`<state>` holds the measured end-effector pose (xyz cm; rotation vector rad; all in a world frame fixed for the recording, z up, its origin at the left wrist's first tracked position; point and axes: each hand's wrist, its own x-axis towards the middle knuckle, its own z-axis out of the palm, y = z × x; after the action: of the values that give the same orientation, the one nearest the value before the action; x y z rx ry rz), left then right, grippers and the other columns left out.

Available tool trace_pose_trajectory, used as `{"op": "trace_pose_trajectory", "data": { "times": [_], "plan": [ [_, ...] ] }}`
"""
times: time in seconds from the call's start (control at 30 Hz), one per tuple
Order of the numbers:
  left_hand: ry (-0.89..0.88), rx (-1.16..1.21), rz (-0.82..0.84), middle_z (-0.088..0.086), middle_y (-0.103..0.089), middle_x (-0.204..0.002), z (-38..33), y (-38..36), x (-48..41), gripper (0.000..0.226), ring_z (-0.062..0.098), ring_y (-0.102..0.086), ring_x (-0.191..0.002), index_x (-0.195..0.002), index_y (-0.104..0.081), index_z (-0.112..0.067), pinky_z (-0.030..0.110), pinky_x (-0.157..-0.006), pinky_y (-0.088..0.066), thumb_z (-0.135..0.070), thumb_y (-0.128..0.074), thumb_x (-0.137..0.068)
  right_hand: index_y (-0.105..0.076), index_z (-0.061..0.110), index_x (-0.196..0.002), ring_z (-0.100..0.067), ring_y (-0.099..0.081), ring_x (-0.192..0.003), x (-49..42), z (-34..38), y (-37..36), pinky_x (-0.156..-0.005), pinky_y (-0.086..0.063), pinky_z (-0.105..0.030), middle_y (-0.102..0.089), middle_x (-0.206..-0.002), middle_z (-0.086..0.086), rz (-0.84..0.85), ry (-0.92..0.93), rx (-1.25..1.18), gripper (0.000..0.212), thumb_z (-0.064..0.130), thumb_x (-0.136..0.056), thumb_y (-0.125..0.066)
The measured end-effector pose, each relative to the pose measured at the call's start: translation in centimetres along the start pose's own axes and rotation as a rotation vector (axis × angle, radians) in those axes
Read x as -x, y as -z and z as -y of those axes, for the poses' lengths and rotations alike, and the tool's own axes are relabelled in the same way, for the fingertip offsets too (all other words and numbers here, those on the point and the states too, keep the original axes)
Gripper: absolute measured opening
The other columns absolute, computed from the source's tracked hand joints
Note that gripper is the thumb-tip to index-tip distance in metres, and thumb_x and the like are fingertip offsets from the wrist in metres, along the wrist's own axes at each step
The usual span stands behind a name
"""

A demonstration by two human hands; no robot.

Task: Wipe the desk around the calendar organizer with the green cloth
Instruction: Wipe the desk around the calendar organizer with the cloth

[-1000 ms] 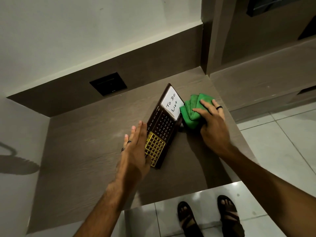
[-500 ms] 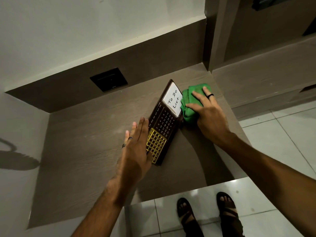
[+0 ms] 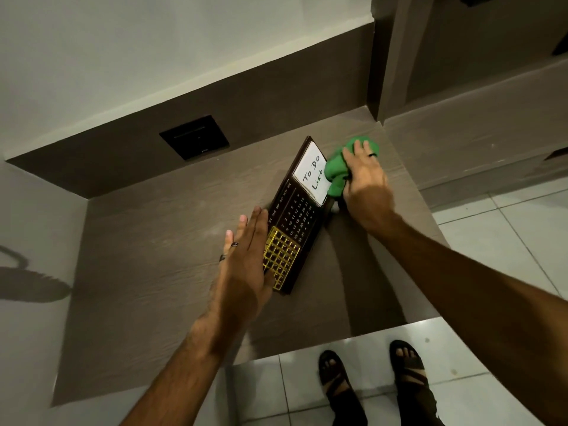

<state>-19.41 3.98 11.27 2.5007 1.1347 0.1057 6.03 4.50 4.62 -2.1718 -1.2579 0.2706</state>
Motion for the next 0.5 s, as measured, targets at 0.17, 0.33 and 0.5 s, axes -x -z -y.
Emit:
{"op": "trace_pose_trajectory", "data": {
  "times": [0.17, 0.33, 0.5],
  "plan": [
    [0.0, -0.011, -0.006, -0.002, 0.004, -0.16, 0.3, -0.3, -0.1, 0.095, 0.02, 0.006, -0.149, -0.15, 0.003, -0.018, 0.045, -0.123, -0.001, -0.006, -0.064, -0.084, -0.052, 0.007, -0.135, -0.035, -0.031, -0.141, 10.0, 2.9, -2.2, -0.108, -0.039, -0.05, -0.042, -0.149, -0.017, 0.04, 0.248, -0.025, 0.069, -0.012, -0.07, -0.066],
    [-0.028, 0.01, -0.01, 0.002, -0.001, -0.16, 0.3, 0.0, 0.1, 0.092, 0.024, 0.003, -0.15, -0.151, -0.001, -0.012, 0.049, -0.123, -0.005, -0.001, -0.064, -0.084, -0.049, 0.009, -0.138, -0.033, -0.03, -0.142, 8.7, 1.3, -1.6, -0.11, -0.037, -0.051, -0.038, -0.151, -0.017, 0.074, 0.227, -0.091, 0.071, -0.012, -0.071, -0.063],
    [-0.036, 0.014, -0.011, 0.006, -0.005, -0.16, -0.1, 0.3, 0.4, 0.092, 0.028, -0.001, -0.15, -0.151, -0.004, -0.008, 0.053, -0.122, -0.012, 0.002, -0.065, -0.083, -0.042, 0.006, -0.142, -0.032, -0.019, -0.146, -0.6, -0.4, -0.5, -0.118, -0.022, -0.039, -0.028, -0.156, -0.019, -0.026, -0.046, -0.067, 0.062, -0.009, -0.083, -0.051]
  ]
}}
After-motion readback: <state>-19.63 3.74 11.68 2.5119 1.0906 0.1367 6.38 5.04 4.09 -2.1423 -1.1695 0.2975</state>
